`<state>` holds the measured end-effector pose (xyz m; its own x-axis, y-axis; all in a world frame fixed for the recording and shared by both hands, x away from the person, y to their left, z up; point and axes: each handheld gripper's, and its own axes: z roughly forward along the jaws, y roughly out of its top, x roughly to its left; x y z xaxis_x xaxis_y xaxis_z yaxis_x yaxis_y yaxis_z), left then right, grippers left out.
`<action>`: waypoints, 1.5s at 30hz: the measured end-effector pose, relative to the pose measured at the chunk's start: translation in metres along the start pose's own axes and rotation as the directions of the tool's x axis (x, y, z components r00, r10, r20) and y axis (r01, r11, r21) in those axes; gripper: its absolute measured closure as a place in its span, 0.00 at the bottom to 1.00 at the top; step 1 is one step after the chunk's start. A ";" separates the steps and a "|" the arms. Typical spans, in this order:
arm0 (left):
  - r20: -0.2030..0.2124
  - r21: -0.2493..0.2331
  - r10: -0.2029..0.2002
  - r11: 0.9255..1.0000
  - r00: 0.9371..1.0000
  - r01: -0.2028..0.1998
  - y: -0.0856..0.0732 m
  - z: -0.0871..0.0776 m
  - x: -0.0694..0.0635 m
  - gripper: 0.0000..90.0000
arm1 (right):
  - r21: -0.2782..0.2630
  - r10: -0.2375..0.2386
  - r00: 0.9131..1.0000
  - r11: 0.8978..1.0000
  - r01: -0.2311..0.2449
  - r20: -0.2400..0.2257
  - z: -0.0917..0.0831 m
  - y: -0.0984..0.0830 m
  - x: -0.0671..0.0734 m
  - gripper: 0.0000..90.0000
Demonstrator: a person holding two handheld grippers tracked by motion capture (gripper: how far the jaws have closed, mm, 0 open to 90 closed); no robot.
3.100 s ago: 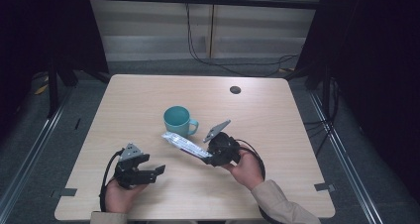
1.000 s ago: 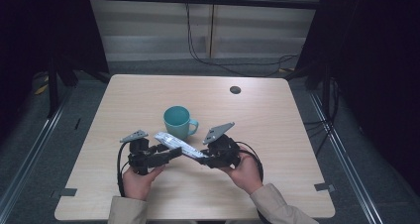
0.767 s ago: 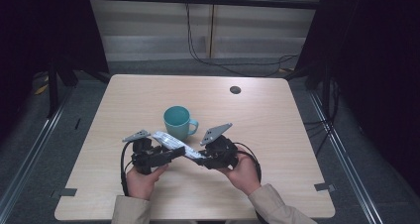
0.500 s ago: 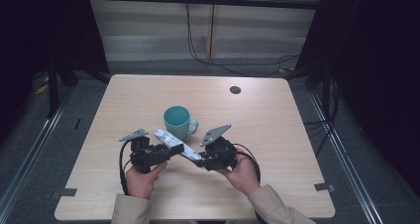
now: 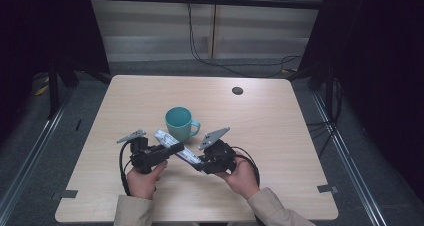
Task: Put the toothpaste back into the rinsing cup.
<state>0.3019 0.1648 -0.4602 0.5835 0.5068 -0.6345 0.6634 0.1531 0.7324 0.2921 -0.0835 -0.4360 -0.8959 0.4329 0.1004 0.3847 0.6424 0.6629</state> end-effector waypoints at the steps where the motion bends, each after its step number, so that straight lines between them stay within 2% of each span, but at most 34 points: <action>1: 0.005 -0.001 -0.004 1.000 1.000 0.004 0.000 0.000 0.000 0.62 | 0.000 0.003 1.000 1.000 -0.003 0.002 0.001 0.000 0.000 0.80; 14: 0.046 -0.021 -0.017 1.000 0.999 0.018 -0.001 0.001 0.000 0.72 | -0.015 0.007 1.000 1.000 -0.007 -0.014 0.005 -0.001 0.001 0.80; 18: 0.053 -0.013 0.000 1.000 0.999 0.001 0.000 0.002 -0.001 0.76 | -0.007 0.015 1.000 1.000 -0.015 -0.019 0.007 -0.002 0.001 0.79; 21: 0.058 -0.019 -0.004 1.000 0.998 0.005 -0.001 0.003 -0.002 0.78 | -0.011 0.014 1.000 1.000 -0.015 -0.022 0.010 -0.003 0.001 0.79; 30: 0.058 -0.033 0.005 0.999 0.998 -0.003 0.000 0.004 -0.004 0.80 | -0.027 0.033 0.999 0.999 -0.034 -0.034 0.011 -0.004 0.001 0.78; 41: 0.023 -0.031 0.056 0.998 0.998 -0.055 0.008 0.007 -0.014 0.82 | -0.059 0.054 0.998 0.997 -0.057 -0.045 0.013 -0.002 0.002 0.77; 45: 0.016 -0.033 0.058 0.998 0.998 -0.057 0.009 0.009 -0.015 0.83 | -0.061 0.063 0.997 0.996 -0.066 -0.044 0.013 -0.002 0.001 0.77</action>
<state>0.3033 0.1509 -0.4458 0.6286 0.5008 -0.5950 0.6131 0.1517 0.7753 0.2931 -0.0758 -0.4471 -0.8787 0.4443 0.1746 0.4284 0.5726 0.6990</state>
